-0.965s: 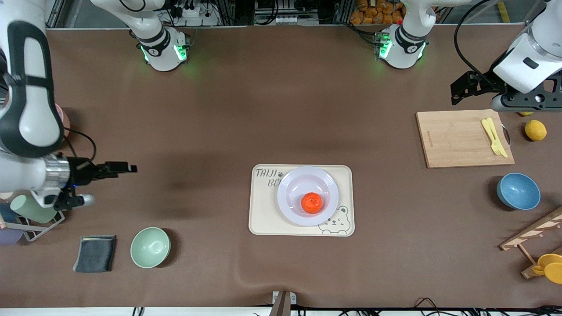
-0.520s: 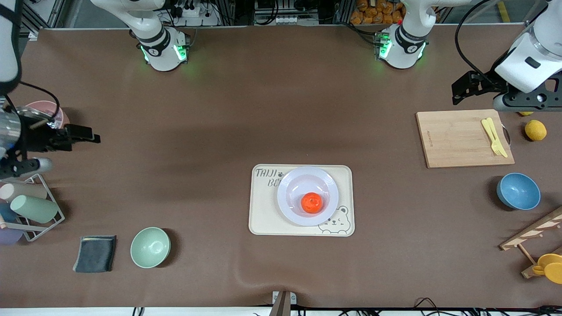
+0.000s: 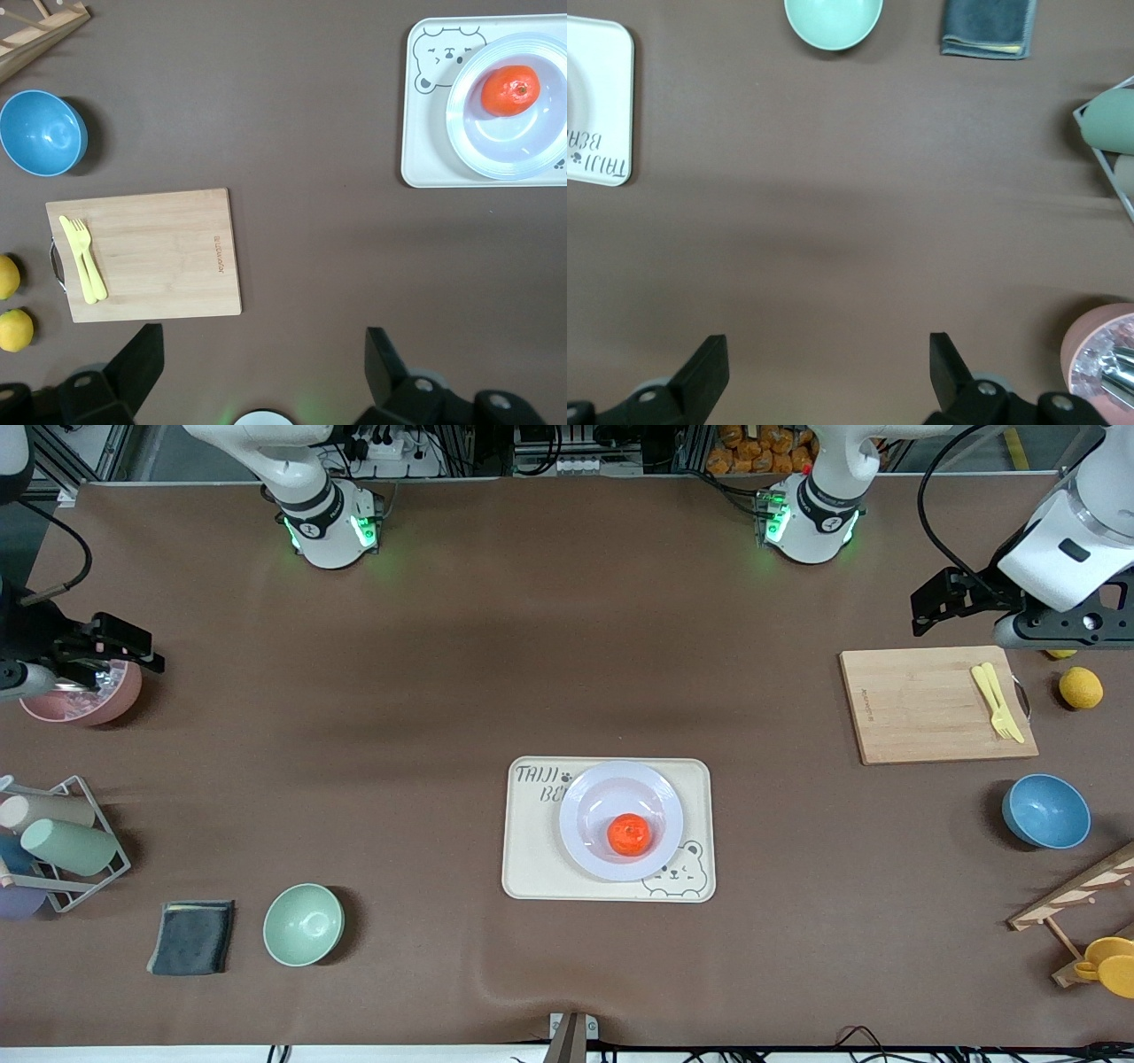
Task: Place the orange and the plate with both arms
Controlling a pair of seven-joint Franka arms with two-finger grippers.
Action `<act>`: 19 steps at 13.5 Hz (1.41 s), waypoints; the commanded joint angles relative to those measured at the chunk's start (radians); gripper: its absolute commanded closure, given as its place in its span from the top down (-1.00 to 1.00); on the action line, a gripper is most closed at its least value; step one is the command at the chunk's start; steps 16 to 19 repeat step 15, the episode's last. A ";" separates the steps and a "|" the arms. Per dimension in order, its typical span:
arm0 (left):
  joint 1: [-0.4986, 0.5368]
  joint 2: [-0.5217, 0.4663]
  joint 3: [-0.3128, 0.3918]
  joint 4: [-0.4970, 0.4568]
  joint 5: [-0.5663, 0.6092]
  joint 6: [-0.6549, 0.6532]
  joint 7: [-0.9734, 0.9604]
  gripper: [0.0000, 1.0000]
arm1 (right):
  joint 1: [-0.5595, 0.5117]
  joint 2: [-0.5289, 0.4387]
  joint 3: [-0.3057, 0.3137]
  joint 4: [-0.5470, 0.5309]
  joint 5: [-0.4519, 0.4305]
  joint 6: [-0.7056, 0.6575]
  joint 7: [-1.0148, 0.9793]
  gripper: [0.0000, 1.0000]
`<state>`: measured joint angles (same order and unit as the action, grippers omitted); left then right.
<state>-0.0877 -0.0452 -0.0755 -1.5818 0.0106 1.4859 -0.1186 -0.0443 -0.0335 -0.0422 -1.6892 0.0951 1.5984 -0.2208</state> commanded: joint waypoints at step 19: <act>-0.007 -0.013 0.003 -0.001 -0.003 0.002 -0.013 1.00 | 0.001 0.014 0.015 0.036 -0.083 0.040 0.021 1.00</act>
